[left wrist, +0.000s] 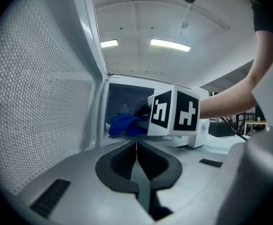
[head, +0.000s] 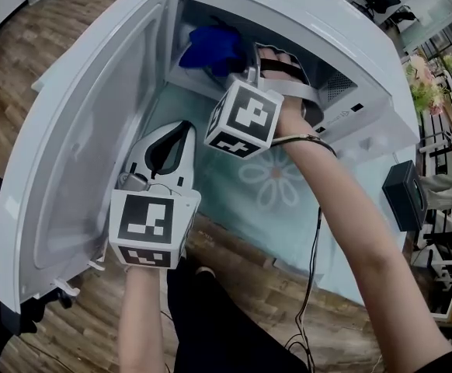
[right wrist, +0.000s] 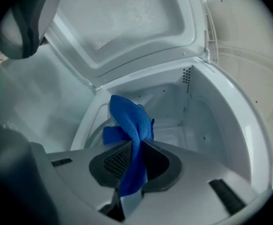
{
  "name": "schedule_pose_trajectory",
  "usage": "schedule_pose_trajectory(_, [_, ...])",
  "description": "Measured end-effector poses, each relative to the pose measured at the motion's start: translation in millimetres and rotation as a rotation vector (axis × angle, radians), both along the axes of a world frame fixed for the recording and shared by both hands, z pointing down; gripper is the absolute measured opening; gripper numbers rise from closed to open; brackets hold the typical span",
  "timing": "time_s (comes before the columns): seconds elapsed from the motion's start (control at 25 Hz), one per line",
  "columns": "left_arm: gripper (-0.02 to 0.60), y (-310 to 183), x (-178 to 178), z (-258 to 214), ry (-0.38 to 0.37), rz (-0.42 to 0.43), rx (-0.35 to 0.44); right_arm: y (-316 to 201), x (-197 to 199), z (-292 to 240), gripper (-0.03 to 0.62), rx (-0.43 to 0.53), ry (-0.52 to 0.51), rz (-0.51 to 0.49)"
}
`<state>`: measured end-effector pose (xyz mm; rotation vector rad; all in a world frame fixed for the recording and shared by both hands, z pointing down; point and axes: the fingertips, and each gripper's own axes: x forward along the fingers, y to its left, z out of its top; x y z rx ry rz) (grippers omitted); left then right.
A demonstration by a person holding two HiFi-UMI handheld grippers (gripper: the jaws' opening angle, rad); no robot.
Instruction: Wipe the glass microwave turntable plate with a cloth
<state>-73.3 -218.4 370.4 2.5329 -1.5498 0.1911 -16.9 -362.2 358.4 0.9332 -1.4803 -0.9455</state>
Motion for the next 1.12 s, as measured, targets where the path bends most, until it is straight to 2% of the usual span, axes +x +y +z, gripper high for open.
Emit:
schedule_pose_trajectory(0.28, [0.008, -0.4, 2.0, 1.1, -0.010, 0.008, 0.000, 5.0, 6.9, 30.3, 0.047, -0.023, 0.148, -0.030])
schedule_pose_trajectory(0.6, [0.008, -0.5, 4.5, 2.5, -0.013, 0.016, -0.004, 2.8, 16.6, 37.5, 0.046, -0.026, 0.297, -0.053])
schedule_pose_trajectory(0.96, [0.008, 1.0, 5.5, 0.0, -0.012, 0.027, -0.003, -6.3, 51.9, 42.3, 0.046, -0.110, 0.450, 0.051])
schedule_pose_trajectory(1.12, [0.008, 2.4, 8.4, -1.8, -0.019, 0.042, 0.003, -5.3, 69.4, 45.5, 0.046, -0.149, 0.551, 0.093])
